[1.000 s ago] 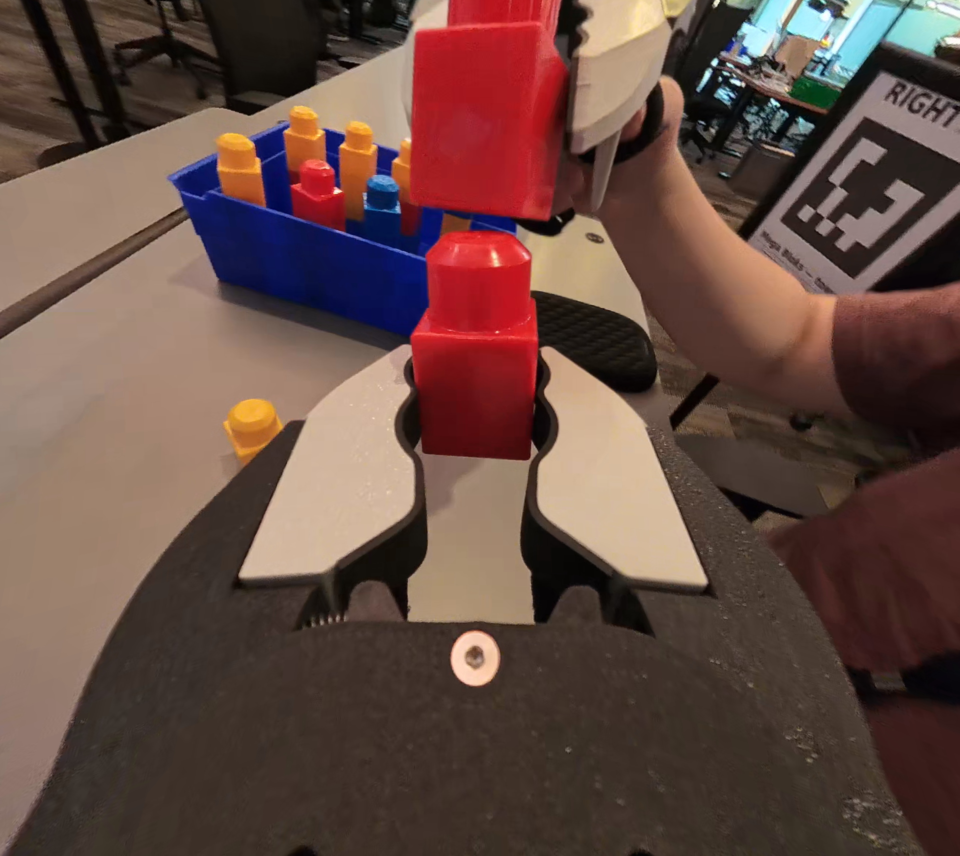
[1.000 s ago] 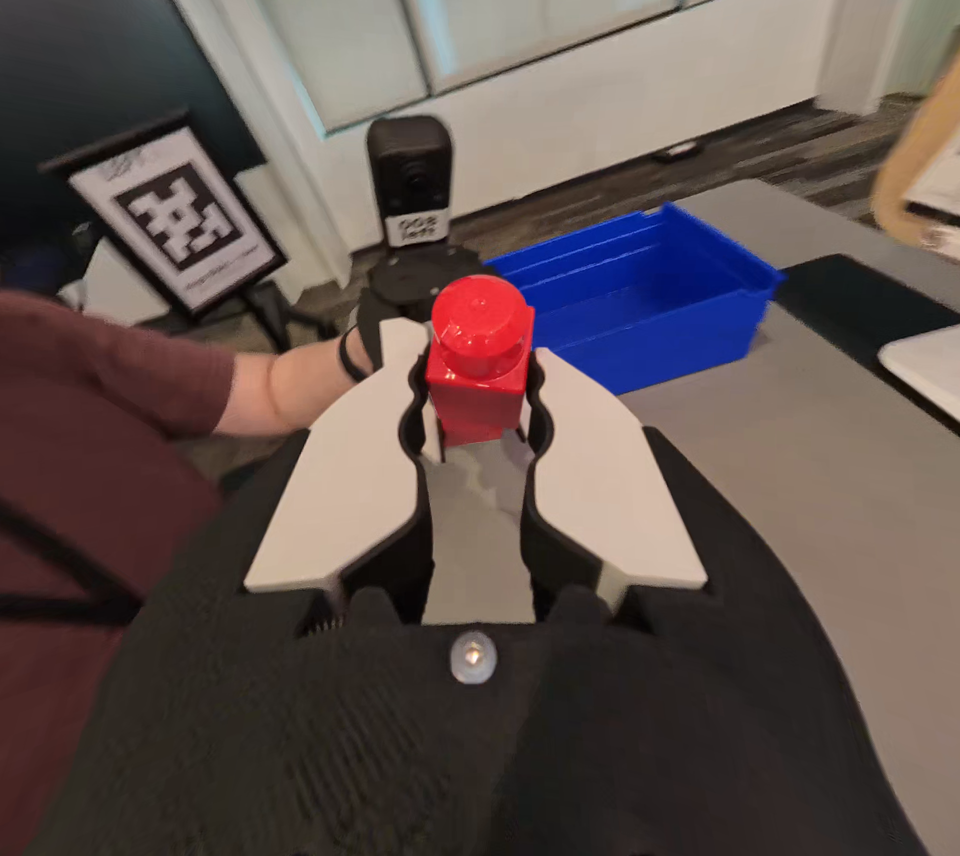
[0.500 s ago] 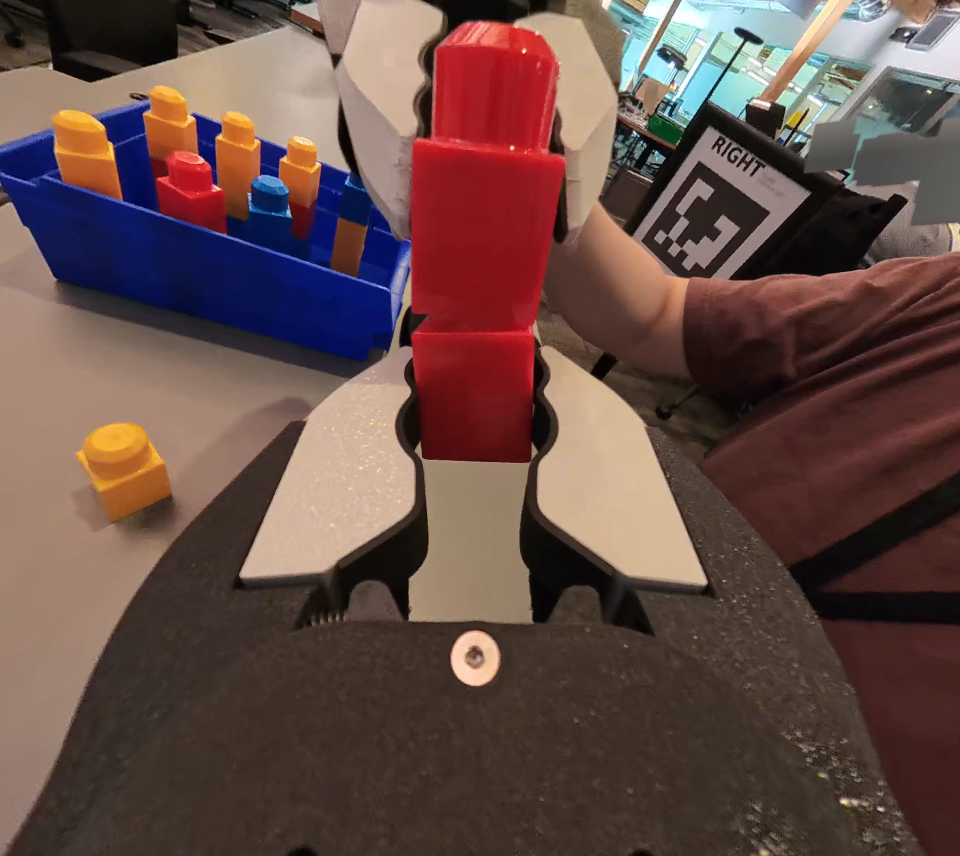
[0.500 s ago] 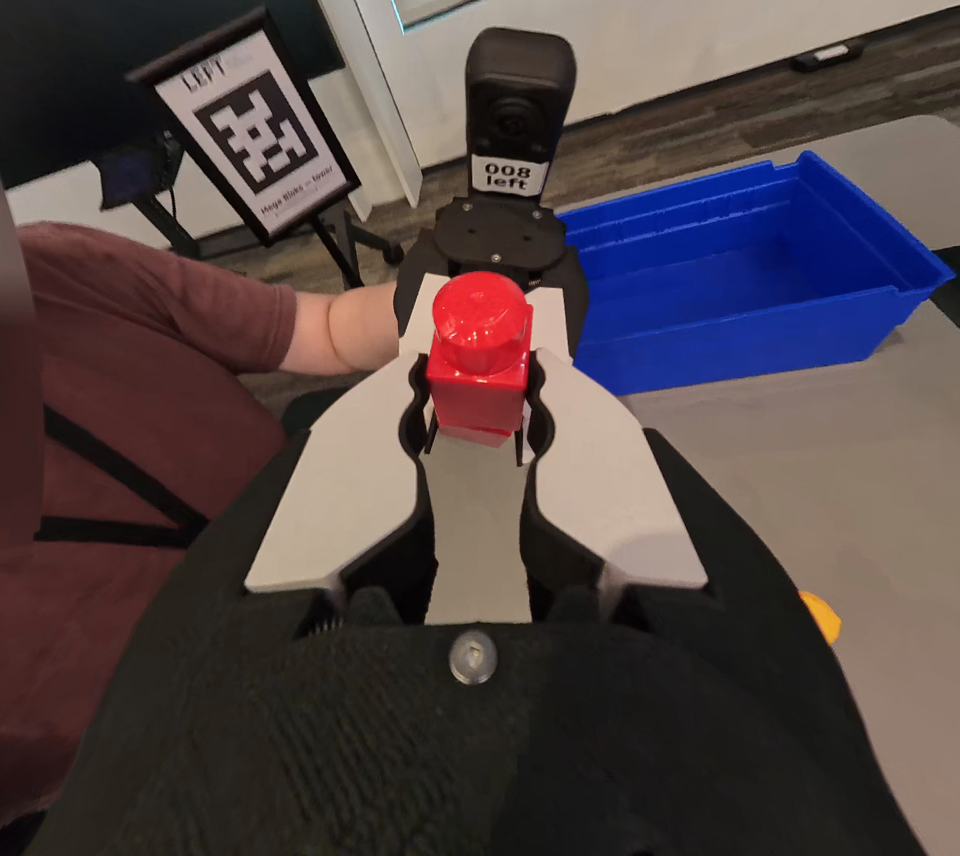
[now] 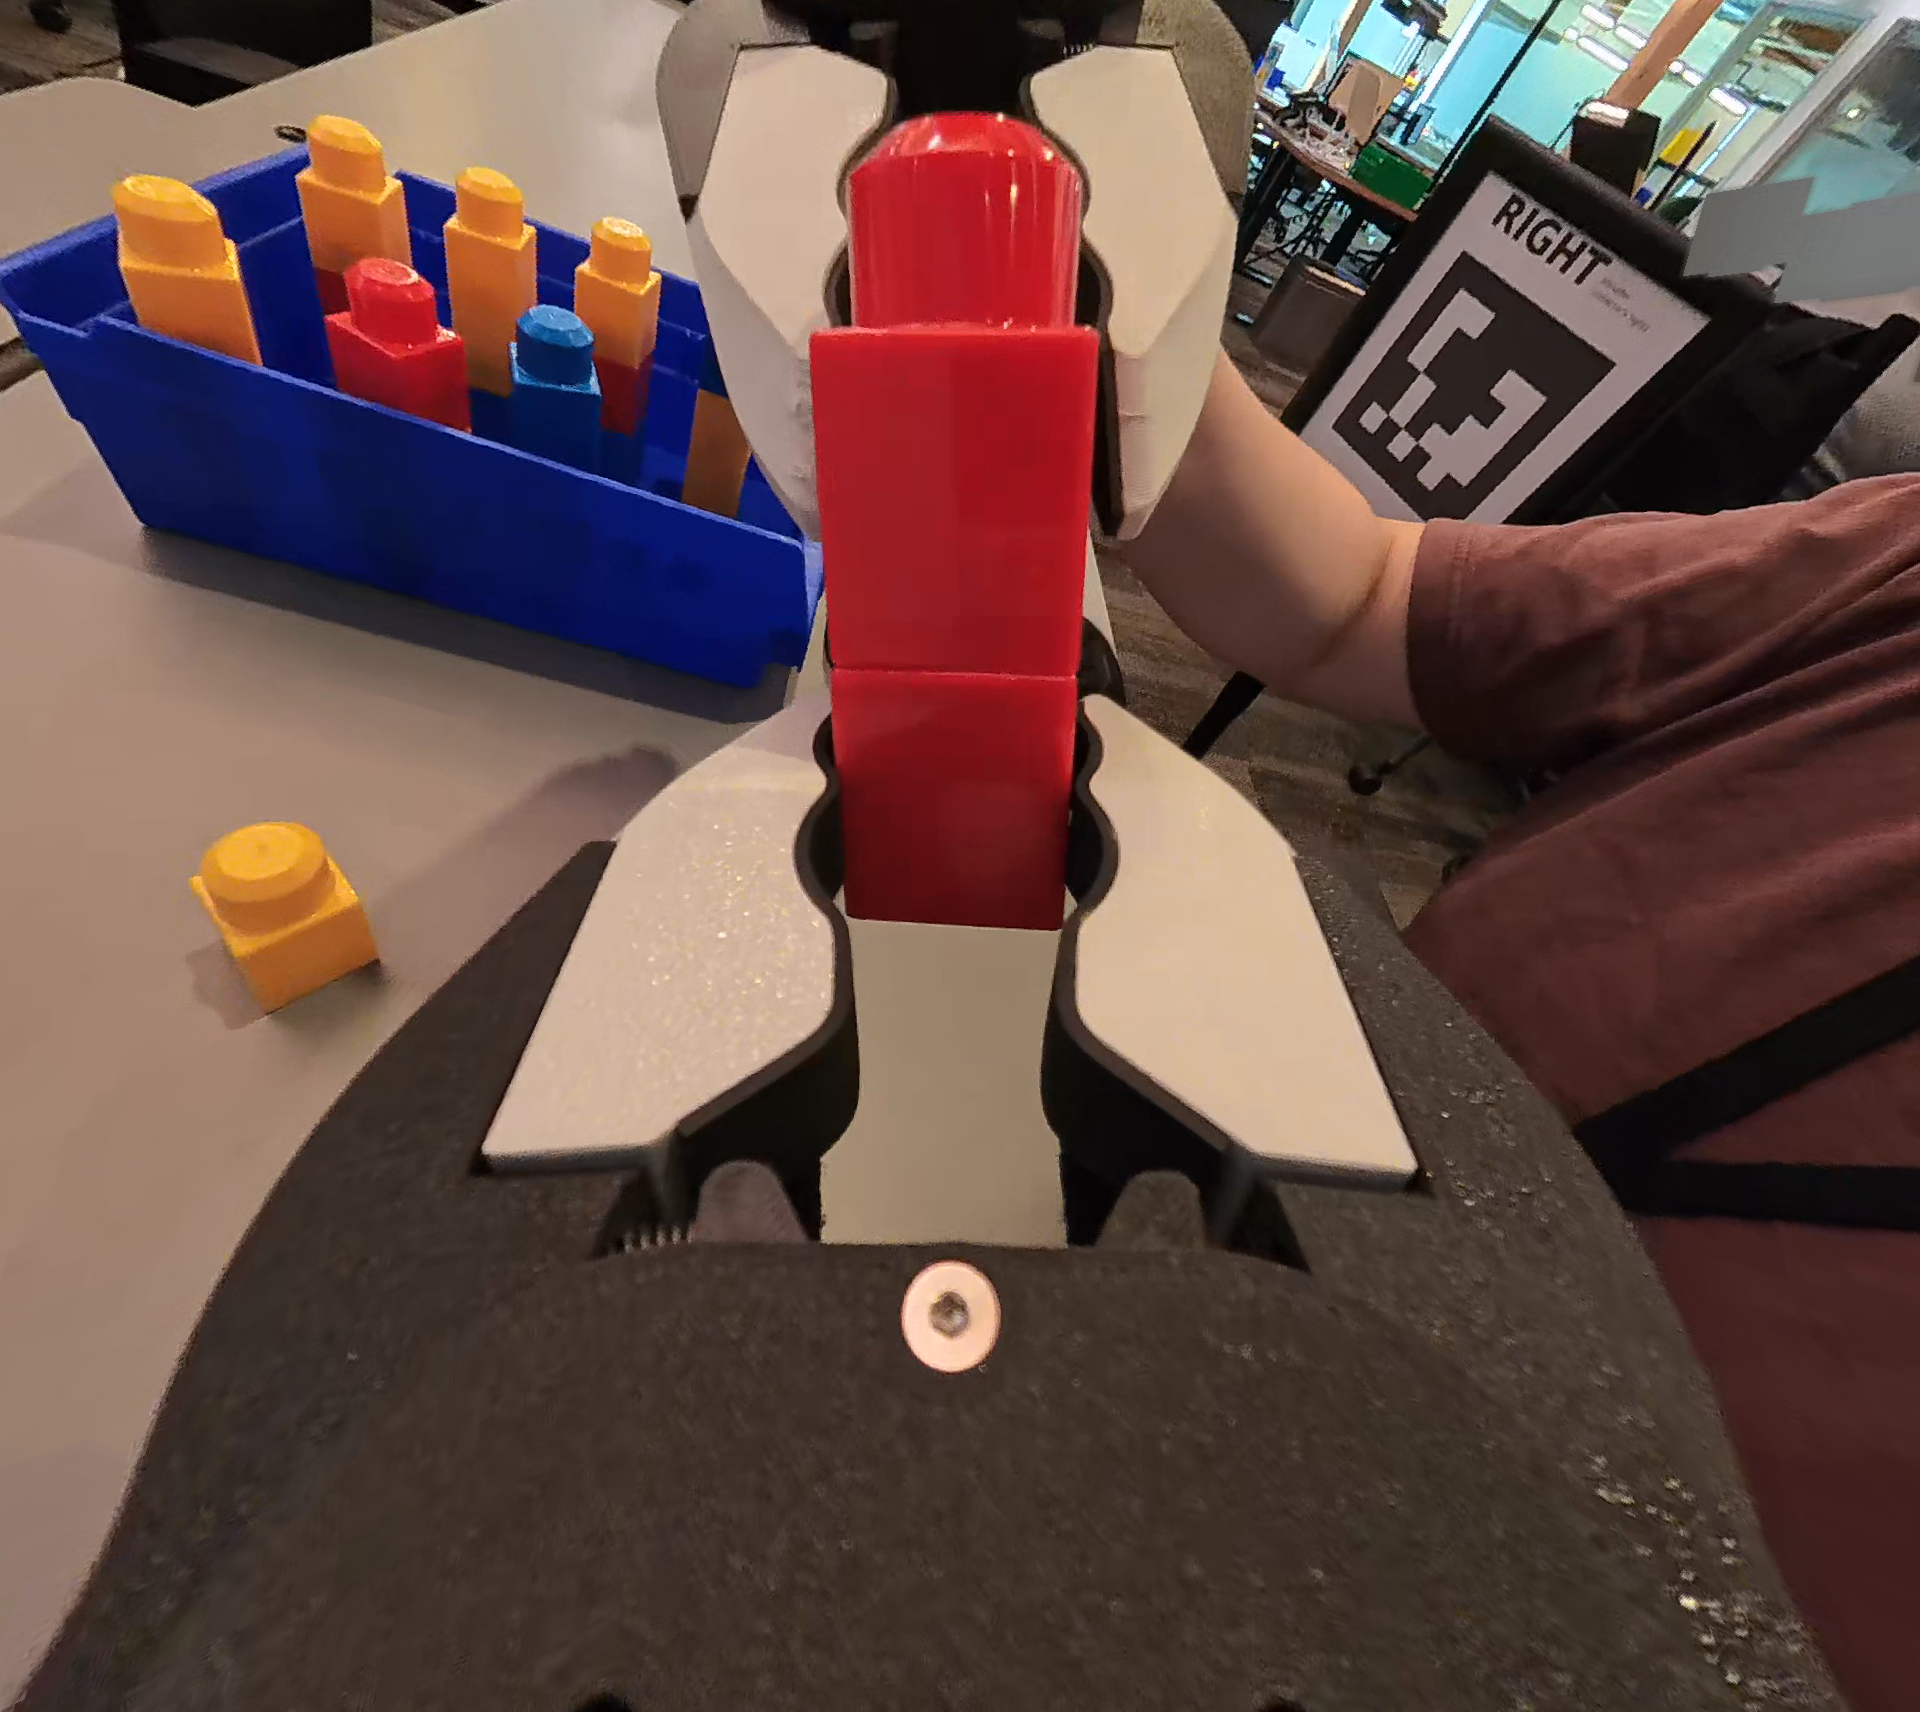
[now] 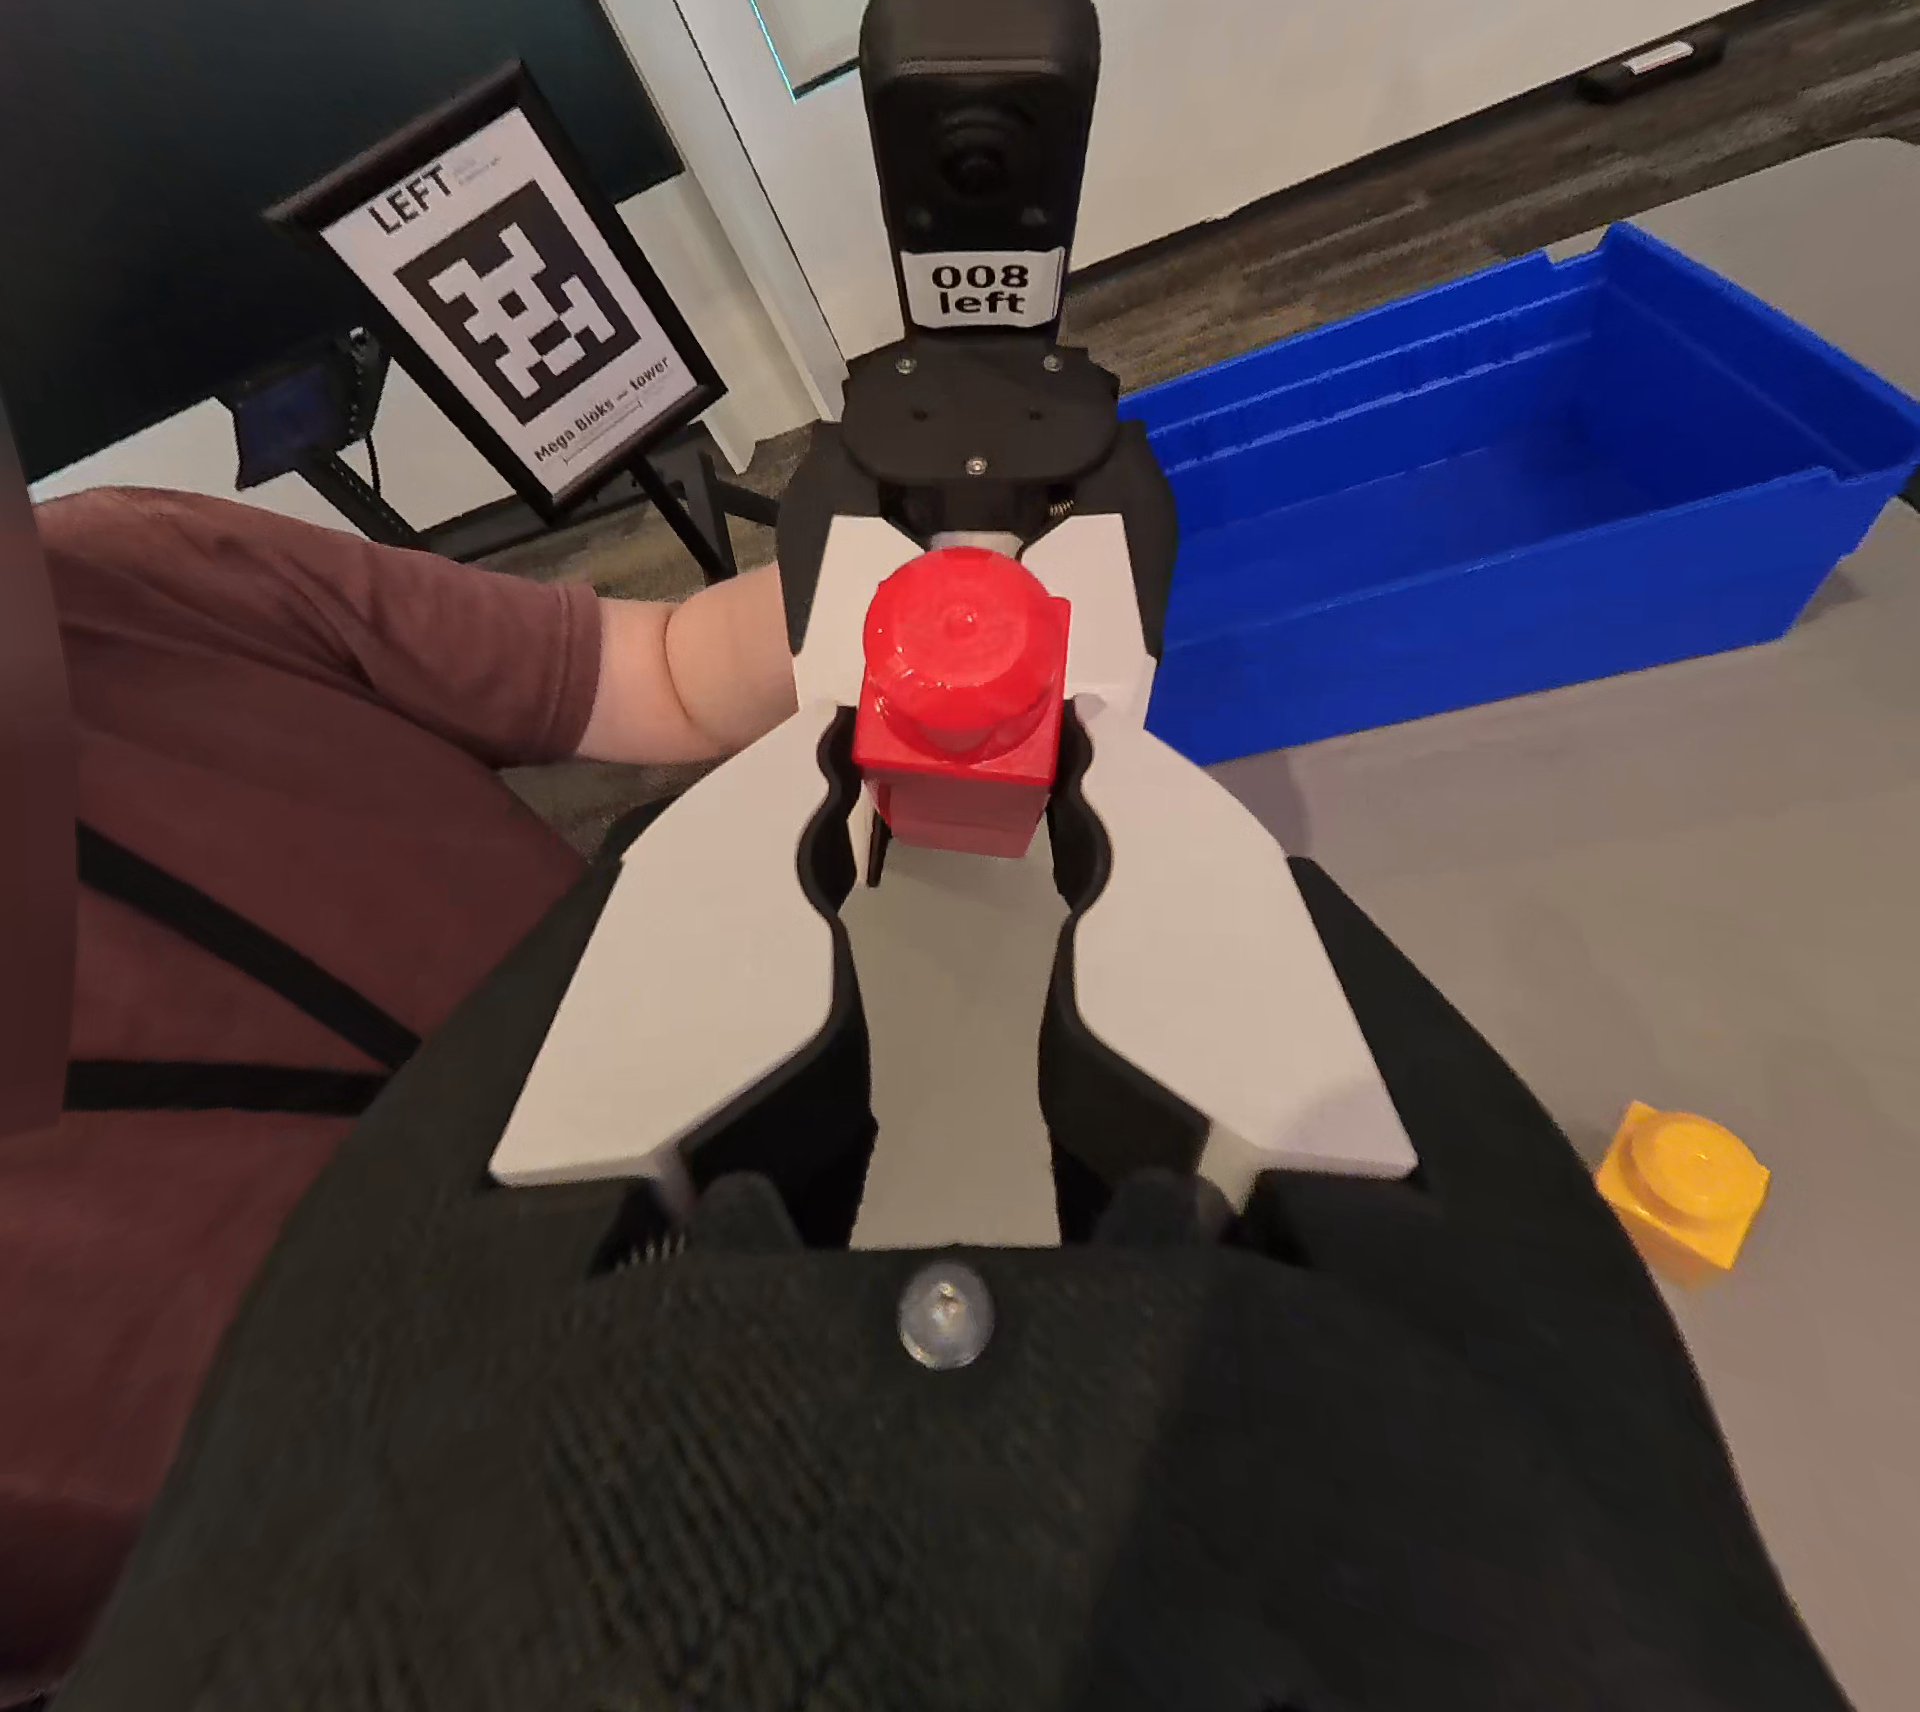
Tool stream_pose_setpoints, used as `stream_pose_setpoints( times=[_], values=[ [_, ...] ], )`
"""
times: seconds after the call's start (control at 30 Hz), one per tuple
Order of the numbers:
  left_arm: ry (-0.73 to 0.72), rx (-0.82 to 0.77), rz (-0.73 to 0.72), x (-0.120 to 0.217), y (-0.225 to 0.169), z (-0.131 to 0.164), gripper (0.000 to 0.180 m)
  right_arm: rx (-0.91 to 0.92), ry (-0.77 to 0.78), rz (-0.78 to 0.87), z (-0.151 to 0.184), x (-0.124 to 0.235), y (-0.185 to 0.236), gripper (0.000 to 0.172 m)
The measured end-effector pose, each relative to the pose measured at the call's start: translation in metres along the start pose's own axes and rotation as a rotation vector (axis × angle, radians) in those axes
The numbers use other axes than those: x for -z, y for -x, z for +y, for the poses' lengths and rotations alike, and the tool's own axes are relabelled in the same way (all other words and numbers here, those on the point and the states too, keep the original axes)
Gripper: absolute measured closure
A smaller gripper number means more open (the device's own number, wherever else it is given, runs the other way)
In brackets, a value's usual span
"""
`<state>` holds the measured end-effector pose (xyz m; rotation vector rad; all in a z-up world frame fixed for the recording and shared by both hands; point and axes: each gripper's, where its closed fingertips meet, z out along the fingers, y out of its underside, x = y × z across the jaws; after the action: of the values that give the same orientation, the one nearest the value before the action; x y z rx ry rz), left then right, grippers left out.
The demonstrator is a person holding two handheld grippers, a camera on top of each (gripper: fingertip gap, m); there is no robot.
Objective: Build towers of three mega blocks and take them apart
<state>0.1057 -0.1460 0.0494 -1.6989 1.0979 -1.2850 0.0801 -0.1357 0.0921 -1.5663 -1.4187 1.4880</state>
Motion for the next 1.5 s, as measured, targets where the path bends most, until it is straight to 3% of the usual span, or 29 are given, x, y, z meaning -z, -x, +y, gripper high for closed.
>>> stream_pose_setpoints(
  times=[0.17,0.23,0.27,0.33,0.43,0.53,0.67,0.73,0.87,0.93,1.0,1.1,1.3,1.5],
  values=[
    [-0.097,0.002,-0.012,0.014,0.006,-0.020,0.141,0.094,-0.120,0.073,-0.015,0.006,-0.008,0.133],
    [-0.132,-0.037,-0.150,0.035,0.024,-0.027,0.141,0.163,-0.254,0.264,-0.018,0.022,-0.030,0.100],
    [-0.152,-0.040,-0.198,0.048,0.029,-0.027,0.141,0.172,-0.286,0.416,-0.008,0.031,-0.054,0.109],
    [-0.216,-0.024,-0.251,0.071,0.035,-0.028,0.141,0.101,-0.242,0.685,0.041,0.036,-0.110,0.107],
    [-0.262,0.005,-0.286,0.086,0.041,-0.019,0.141,-0.021,0.002,0.905,0.130,0.019,-0.178,0.104],
    [-0.274,0.026,-0.272,0.085,0.039,-0.011,0.141,-0.036,0.115,1.012,0.163,0.014,-0.213,0.106],
    [-0.257,0.038,-0.277,0.083,0.038,-0.001,0.141,-0.098,0.165,0.919,0.169,0.002,-0.219,0.134],
    [-0.240,0.058,-0.271,0.081,0.040,0.004,0.141,-0.107,0.063,0.843,0.151,0.001,-0.208,0.135],
    [-0.167,0.078,-0.237,0.068,0.042,0.017,0.141,-0.186,-0.398,0.329,0.031,0.008,-0.116,0.136],
    [-0.133,0.076,-0.205,0.055,0.038,0.020,0.141,-0.135,-0.433,0.142,-0.018,0.021,-0.068,0.135],
    [-0.116,0.067,-0.171,0.044,0.032,0.018,0.141,-0.069,-0.317,0.071,-0.038,0.021,-0.040,0.135],
    [-0.108,0.044,-0.138,0.033,0.024,0.012,0.141,-0.024,-0.149,0.033,-0.038,0.009,-0.023,0.135],
    [-0.093,0.051,-0.063,0.028,0.008,0.012,0.142,0.014,0.025,0.041,-0.018,0.009,-0.016,0.135],
    [0.025,-0.007,-0.123,0.027,0.008,0.020,0.142,-0.035,0.054,0.017,-0.014,0.004,-0.011,0.135]
  ],
)
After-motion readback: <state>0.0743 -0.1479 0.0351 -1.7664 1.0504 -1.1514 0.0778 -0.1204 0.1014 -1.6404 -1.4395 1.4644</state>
